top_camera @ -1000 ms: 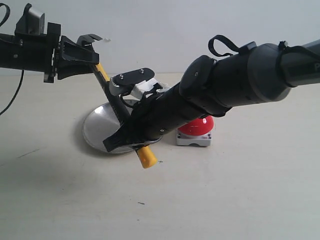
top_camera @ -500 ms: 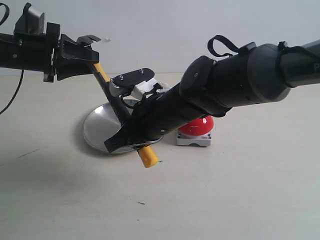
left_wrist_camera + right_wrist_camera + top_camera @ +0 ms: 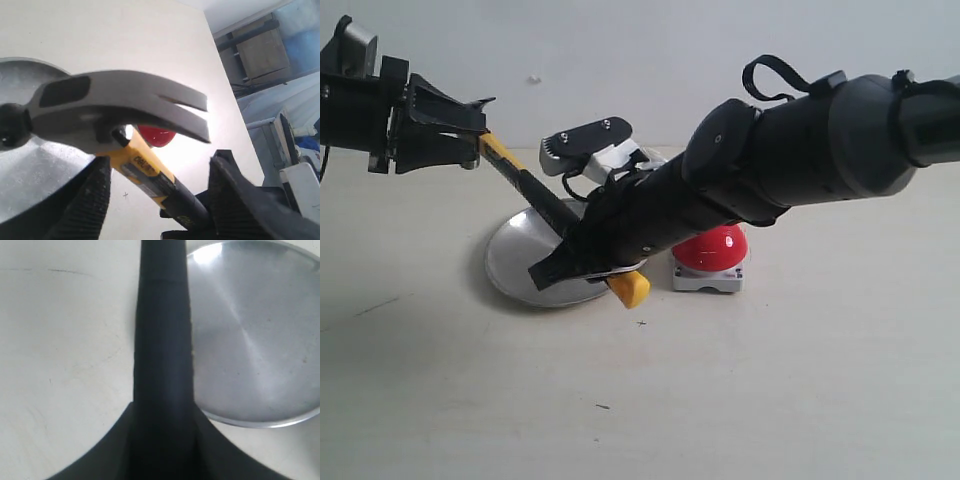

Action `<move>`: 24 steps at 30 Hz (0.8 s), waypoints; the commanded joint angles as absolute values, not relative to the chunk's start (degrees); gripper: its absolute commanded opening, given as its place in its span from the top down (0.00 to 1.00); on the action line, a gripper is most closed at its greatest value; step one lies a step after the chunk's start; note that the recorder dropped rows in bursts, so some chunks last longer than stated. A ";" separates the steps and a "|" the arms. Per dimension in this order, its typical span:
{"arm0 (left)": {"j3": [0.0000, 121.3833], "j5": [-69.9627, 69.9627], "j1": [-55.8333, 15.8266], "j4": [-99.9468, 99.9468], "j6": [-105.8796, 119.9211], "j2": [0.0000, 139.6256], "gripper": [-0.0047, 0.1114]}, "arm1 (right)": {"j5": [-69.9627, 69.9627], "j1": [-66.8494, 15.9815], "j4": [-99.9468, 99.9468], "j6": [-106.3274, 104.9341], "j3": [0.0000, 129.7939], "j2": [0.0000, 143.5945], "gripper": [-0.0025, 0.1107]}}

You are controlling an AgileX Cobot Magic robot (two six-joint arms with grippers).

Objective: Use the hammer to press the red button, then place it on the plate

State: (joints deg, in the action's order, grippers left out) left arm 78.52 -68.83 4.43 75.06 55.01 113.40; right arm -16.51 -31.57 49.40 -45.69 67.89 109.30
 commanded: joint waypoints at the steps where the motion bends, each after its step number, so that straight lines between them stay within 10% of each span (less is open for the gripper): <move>1: 78.66 -69.96 4.78 72.95 54.84 112.62 0.47 | -11.93 -31.68 50.90 -45.85 68.41 108.51 0.98; 8: 78.66 -69.96 11.80 71.23 54.84 110.65 0.52 | -8.66 -31.27 50.41 -45.85 68.41 105.63 0.98; 12: 77.52 -69.96 14.21 65.14 55.40 109.00 0.95 | -10.28 -28.41 47.18 -43.30 67.35 102.43 0.98; 24: 50.37 -66.86 15.50 98.66 86.57 104.19 0.96 | -16.21 -16.25 41.20 -38.83 51.51 82.08 0.98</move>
